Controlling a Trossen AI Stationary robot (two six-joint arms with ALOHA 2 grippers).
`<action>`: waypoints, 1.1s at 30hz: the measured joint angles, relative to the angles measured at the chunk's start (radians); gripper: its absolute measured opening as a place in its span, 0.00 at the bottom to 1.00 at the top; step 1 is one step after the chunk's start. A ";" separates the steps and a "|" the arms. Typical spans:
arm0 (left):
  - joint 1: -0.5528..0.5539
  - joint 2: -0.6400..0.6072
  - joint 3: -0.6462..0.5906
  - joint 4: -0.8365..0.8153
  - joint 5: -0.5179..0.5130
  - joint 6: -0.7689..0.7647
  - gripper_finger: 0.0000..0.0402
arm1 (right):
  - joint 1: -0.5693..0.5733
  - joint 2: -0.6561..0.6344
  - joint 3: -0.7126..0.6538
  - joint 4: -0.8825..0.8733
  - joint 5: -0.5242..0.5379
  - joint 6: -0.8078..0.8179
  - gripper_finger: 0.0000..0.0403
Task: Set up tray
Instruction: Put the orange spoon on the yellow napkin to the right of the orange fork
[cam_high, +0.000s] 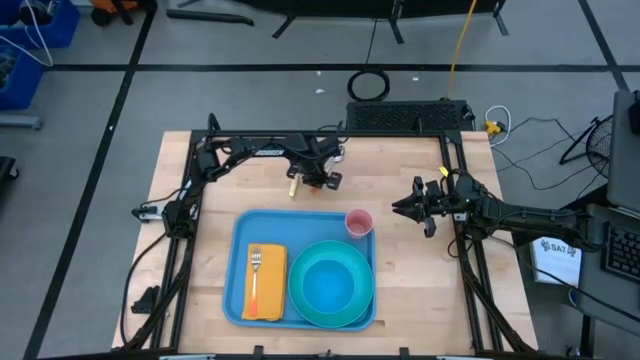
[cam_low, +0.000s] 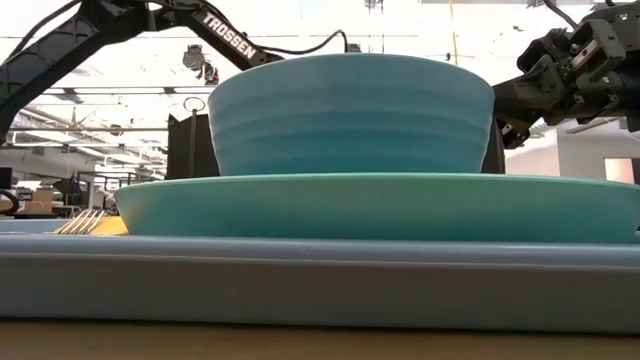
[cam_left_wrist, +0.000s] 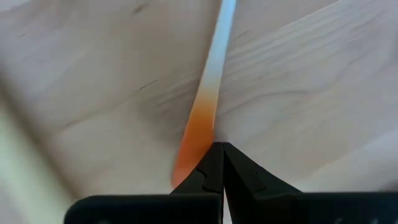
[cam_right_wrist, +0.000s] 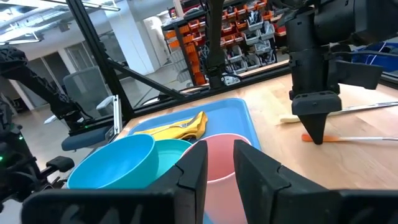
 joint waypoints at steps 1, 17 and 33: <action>0.000 0.000 0.000 -0.020 -0.006 0.003 0.00 | 0.000 0.000 0.000 0.000 -0.001 0.000 0.17; -0.006 -0.078 -0.015 -0.032 -0.023 0.159 0.02 | 0.000 0.000 0.000 0.000 -0.022 -0.003 0.17; 0.034 -0.201 -0.008 0.177 -0.119 0.386 0.25 | -0.001 0.000 0.000 0.001 -0.017 -0.003 0.17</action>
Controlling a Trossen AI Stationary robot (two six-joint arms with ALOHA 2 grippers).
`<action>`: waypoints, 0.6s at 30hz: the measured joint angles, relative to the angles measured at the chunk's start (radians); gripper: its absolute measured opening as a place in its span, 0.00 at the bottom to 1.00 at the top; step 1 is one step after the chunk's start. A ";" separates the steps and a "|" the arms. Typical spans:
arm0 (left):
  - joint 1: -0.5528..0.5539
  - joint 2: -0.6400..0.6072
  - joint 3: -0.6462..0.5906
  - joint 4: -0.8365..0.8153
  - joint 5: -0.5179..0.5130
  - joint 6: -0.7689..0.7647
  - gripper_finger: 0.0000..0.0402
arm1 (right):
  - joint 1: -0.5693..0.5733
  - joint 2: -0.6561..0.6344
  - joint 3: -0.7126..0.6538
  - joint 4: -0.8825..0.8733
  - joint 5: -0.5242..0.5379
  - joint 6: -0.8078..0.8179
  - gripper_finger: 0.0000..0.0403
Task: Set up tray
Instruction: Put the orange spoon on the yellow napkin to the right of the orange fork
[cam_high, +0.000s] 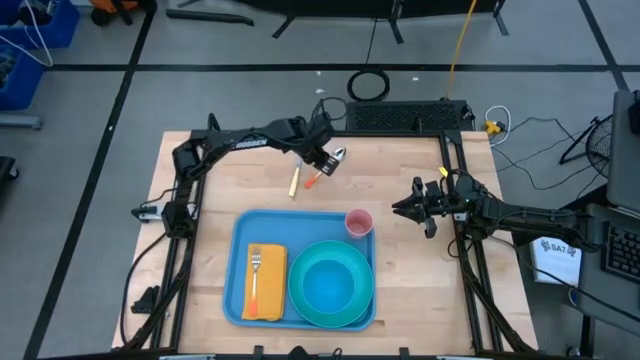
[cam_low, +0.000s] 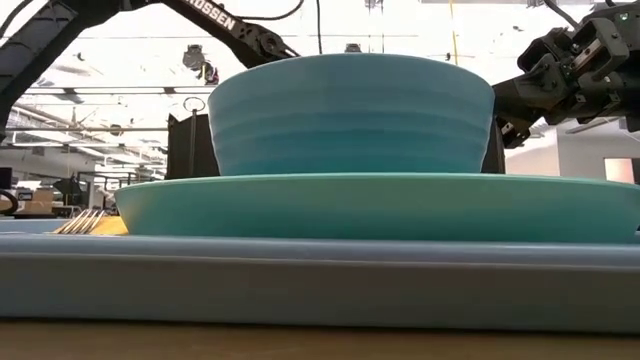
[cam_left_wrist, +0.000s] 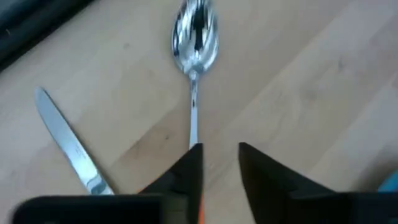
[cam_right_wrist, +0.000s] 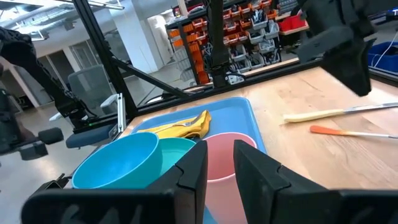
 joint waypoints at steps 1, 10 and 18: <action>0.000 0.005 0.000 -0.004 0.002 0.011 0.30 | 0.000 0.000 0.000 0.000 0.000 0.000 0.17; 0.007 0.062 0.002 -0.002 -0.013 0.037 0.55 | -0.001 0.000 0.000 0.009 0.004 0.000 0.17; 0.017 0.136 0.003 0.004 -0.006 0.049 0.50 | -0.001 0.000 0.000 0.009 0.004 0.003 0.17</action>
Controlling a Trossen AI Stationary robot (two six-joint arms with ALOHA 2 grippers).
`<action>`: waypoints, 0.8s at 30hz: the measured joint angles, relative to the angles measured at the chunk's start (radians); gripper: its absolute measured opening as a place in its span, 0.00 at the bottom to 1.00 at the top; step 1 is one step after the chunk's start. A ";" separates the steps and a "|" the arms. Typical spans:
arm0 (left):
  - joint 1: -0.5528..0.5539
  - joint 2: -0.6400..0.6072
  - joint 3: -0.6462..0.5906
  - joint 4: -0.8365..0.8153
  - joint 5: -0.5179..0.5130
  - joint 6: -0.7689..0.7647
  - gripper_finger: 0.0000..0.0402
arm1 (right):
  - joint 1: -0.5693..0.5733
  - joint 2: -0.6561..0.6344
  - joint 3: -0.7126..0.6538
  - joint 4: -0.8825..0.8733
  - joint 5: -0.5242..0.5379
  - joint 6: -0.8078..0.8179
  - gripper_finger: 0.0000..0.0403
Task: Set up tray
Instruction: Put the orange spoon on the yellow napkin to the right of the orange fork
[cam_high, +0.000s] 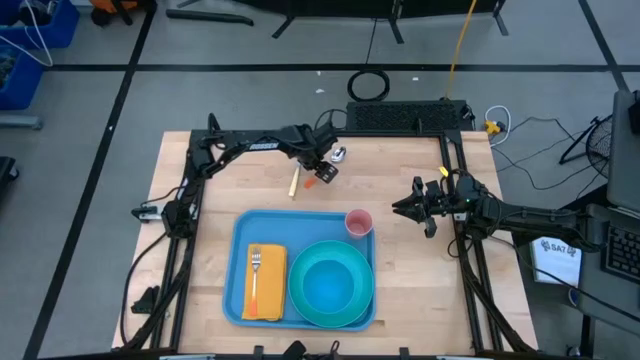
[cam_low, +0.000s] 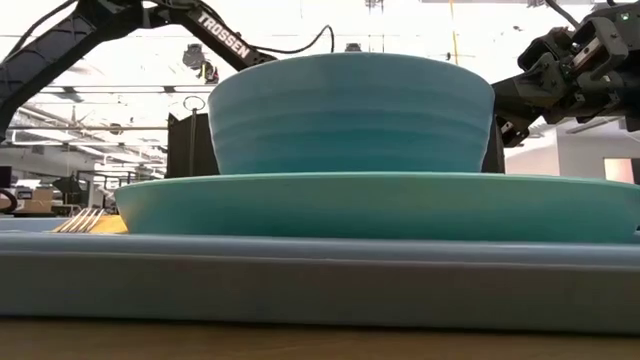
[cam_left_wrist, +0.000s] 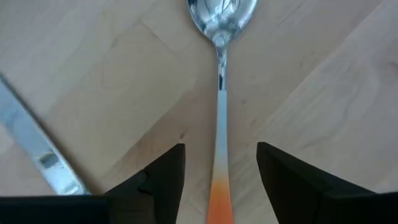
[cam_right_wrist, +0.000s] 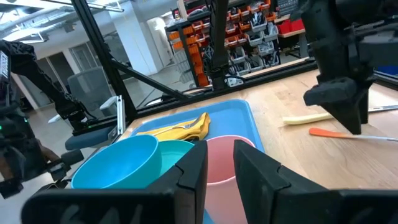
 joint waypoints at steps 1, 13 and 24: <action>0.000 0.006 0.000 0.000 -0.008 0.001 0.49 | 0.000 0.000 0.000 0.000 0.000 0.000 0.17; -0.034 0.006 0.001 -0.011 -0.089 -0.022 0.45 | 0.000 0.000 0.000 0.000 -0.001 -0.002 0.17; -0.069 0.017 0.001 -0.021 -0.089 -0.003 0.45 | 0.000 0.000 0.000 0.024 -0.004 0.014 0.17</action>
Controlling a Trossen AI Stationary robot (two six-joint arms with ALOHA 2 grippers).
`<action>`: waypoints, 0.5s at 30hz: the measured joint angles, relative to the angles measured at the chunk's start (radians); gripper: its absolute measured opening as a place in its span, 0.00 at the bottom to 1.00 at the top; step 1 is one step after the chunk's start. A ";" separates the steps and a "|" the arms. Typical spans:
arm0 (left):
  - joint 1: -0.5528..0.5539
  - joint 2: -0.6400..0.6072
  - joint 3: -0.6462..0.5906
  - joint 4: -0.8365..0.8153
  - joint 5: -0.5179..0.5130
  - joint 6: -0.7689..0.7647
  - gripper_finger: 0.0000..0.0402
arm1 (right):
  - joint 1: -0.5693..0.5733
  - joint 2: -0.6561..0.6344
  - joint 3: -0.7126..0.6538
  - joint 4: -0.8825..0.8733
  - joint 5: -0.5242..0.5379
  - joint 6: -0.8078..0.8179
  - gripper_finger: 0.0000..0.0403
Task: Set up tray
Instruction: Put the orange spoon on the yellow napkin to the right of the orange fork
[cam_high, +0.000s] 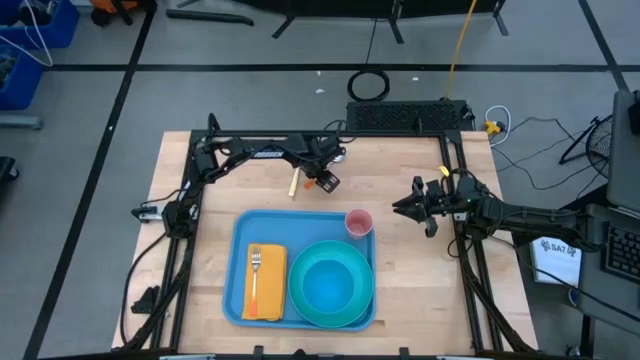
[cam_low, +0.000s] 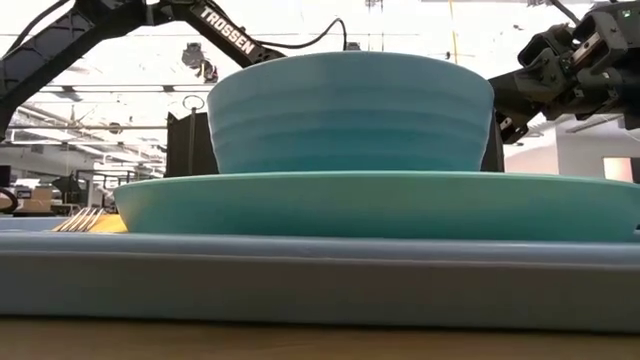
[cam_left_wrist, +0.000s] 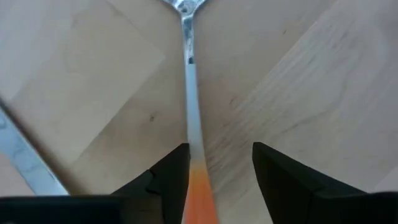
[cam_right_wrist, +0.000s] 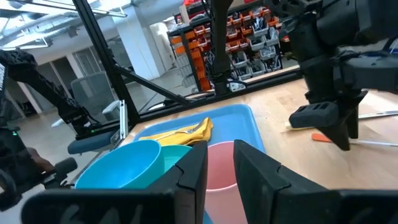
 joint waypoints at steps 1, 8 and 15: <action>0.000 0.001 0.000 -0.001 -0.002 -0.002 0.44 | 0.000 0.000 0.000 0.006 -0.001 0.007 0.17; 0.016 0.000 0.000 -0.003 0.001 -0.029 0.26 | 0.000 0.000 0.000 0.020 -0.004 0.025 0.17; 0.047 0.000 0.000 -0.018 0.052 -0.020 0.05 | 0.000 0.000 0.000 0.018 -0.007 0.025 0.17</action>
